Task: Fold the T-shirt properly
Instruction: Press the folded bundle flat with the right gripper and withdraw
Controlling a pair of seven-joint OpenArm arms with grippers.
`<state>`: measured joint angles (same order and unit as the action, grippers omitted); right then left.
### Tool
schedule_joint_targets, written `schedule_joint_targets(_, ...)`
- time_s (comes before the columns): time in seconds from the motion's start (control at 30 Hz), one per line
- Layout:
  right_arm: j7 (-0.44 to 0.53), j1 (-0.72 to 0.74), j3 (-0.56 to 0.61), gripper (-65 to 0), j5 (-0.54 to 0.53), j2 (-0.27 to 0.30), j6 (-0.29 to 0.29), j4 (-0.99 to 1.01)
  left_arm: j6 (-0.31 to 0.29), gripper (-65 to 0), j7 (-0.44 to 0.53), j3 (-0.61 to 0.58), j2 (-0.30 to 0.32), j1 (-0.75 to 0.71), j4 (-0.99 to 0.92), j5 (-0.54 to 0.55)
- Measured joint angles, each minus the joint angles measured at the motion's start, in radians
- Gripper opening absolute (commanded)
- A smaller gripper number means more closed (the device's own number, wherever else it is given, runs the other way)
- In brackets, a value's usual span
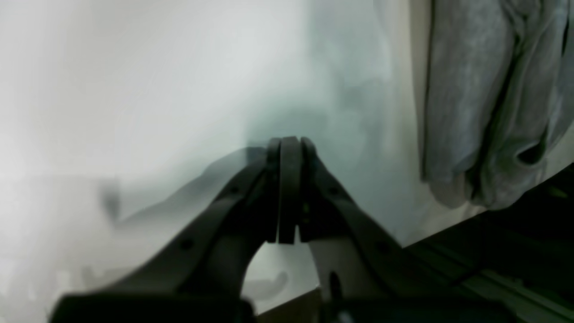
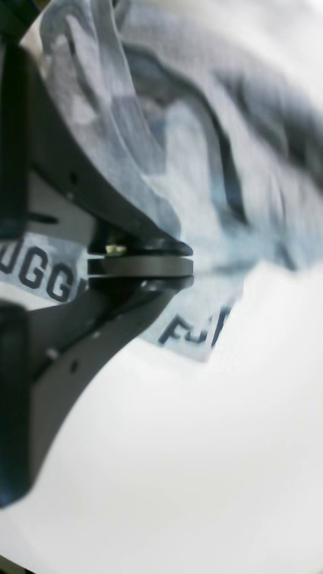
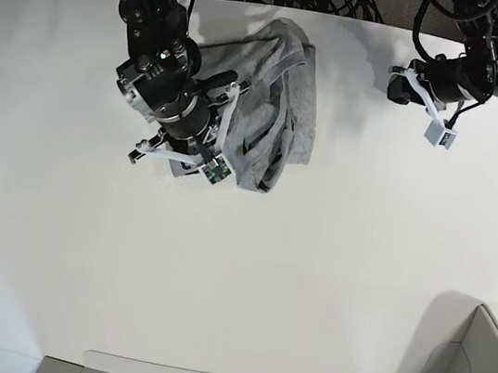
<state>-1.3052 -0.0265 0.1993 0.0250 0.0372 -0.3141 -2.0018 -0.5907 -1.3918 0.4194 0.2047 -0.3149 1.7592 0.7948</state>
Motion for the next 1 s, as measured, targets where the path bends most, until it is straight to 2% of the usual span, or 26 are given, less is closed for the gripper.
schedule_joint_targets(0.07, 0.001, 0.019, -0.004, -65.0, -0.003, -0.003, 0.000, 0.050, 0.000, -65.0, -0.023, 0.000, 0.000, 0.021, -0.001, -0.010)
schedule_joint_targets(0.2, 0.000, 0.054, 0.003, -65.0, -0.008, -0.006, -0.003, 0.164, 0.000, -65.0, -0.010, 0.000, 0.000, 0.077, -0.001, -0.006)
schedule_joint_targets(0.3, 0.001, 0.113, 0.057, -65.0, -0.001, -0.027, -0.003, 0.249, 0.000, -65.0, -0.006, -0.001, 0.000, 0.089, 0.000, -0.001)
schedule_joint_targets(0.43, 0.008, 0.198, 0.140, -65.0, -0.010, -0.104, -0.003, 0.350, 0.003, -65.0, -0.014, 0.000, 0.001, 0.081, 0.000, -0.006)
schedule_joint_targets(0.6, 0.102, 0.340, 0.159, -65.0, -0.014, -0.190, -0.005, 0.583, 0.003, -65.0, -0.015, 0.000, 0.000, 0.082, 0.000, -0.005)
schedule_joint_targets(0.7, 0.163, 0.388, 0.159, -65.0, -0.015, -0.185, -0.006, 0.681, 0.003, -65.0, -0.015, 0.000, 0.001, 0.082, 0.000, -0.010)
schedule_joint_targets(0.8, 0.171, 0.396, 0.157, -65.0, -0.110, -0.174, -0.003, 0.693, 0.003, -65.0, -0.014, 0.000, 0.000, 0.082, 0.000, -0.005)
schedule_joint_targets(0.93, 0.162, 0.401, 0.158, -65.0, -0.172, -0.171, -0.004, 0.628, 0.003, -65.0, -0.014, 0.000, 0.000, 0.080, 0.000, -0.006)
schedule_joint_targets(1.0, 0.162, 0.391, 0.159, -65.0, -0.184, -0.150, -0.004, 0.562, 0.003, -65.0, -0.014, 0.000, 0.000, 0.080, 0.000, -0.005)
